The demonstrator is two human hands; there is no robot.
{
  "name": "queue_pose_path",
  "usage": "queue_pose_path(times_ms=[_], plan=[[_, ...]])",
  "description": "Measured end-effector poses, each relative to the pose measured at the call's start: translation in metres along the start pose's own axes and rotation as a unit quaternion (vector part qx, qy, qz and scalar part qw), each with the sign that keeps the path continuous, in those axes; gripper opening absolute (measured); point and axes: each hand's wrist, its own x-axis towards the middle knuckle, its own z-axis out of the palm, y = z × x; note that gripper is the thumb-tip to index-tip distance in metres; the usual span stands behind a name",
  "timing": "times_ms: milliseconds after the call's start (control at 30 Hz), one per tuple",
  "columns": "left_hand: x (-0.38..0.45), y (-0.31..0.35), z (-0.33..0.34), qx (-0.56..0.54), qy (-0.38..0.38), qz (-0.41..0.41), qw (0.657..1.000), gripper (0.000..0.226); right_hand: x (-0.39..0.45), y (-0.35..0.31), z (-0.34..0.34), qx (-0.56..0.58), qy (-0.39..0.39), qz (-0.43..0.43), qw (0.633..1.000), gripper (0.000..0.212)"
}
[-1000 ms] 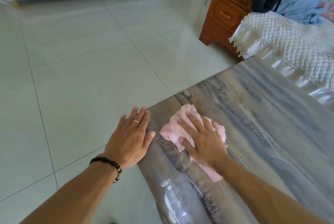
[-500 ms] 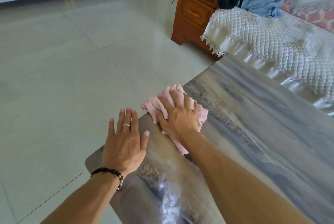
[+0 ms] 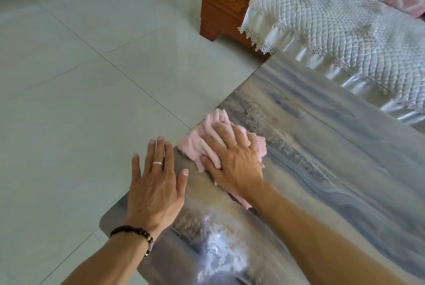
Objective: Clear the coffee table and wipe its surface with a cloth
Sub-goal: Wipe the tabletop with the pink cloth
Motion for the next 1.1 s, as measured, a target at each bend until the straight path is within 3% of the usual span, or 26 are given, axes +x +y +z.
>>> queue_pose_path(times_ms=[100, 233, 267, 400, 467, 633, 733, 833, 967, 1100], plan=[[0.024, 0.011, -0.004, -0.008, -0.004, 0.031, 0.999, 0.067, -0.032, 0.035, -0.007, 0.027, -0.024, -0.001, 0.999, 0.05], [0.057, 0.033, 0.001, 0.006, -0.01, 0.037, 0.999, 0.074, 0.05, 0.04, -0.006, 0.017, -0.031, 0.22, 0.975, 0.059], [0.059, 0.035, 0.003, 0.014, -0.014, 0.03, 0.999, 0.075, 0.058, 0.038, -0.006, 0.018, -0.025, 0.232, 0.972, 0.059], [0.055, 0.035, 0.008, 0.014, -0.029, 0.031, 0.999, 0.076, -0.014, 0.037, -0.008, -0.002, -0.006, 0.091, 0.996, 0.051], [0.053, 0.034, 0.007, 0.007, -0.038, 0.027, 0.999, 0.074, -0.033, 0.038, -0.012, -0.001, -0.029, 0.091, 0.995, 0.051], [0.056, 0.034, 0.007, 0.005, -0.037, 0.021, 0.999, 0.073, 0.073, 0.038, -0.006, 0.005, -0.078, 0.149, 0.986, 0.053], [0.057, 0.03, 0.006, 0.0, -0.049, 0.023, 0.999, 0.071, 0.027, 0.017, -0.004, 0.006, -0.03, 0.078, 0.996, 0.05], [0.056, 0.03, 0.003, -0.003, -0.045, 0.032, 0.998, 0.07, -0.002, 0.026, -0.008, 0.016, -0.05, 0.047, 0.998, 0.048], [0.062, 0.031, 0.006, 0.017, -0.028, 0.038, 0.999, 0.072, 0.087, 0.058, -0.006, -0.022, -0.062, 0.136, 0.988, 0.054], [0.059, 0.031, 0.006, 0.025, -0.049, 0.044, 0.998, 0.074, 0.012, 0.062, -0.007, 0.002, -0.035, 0.094, 0.995, 0.054]])
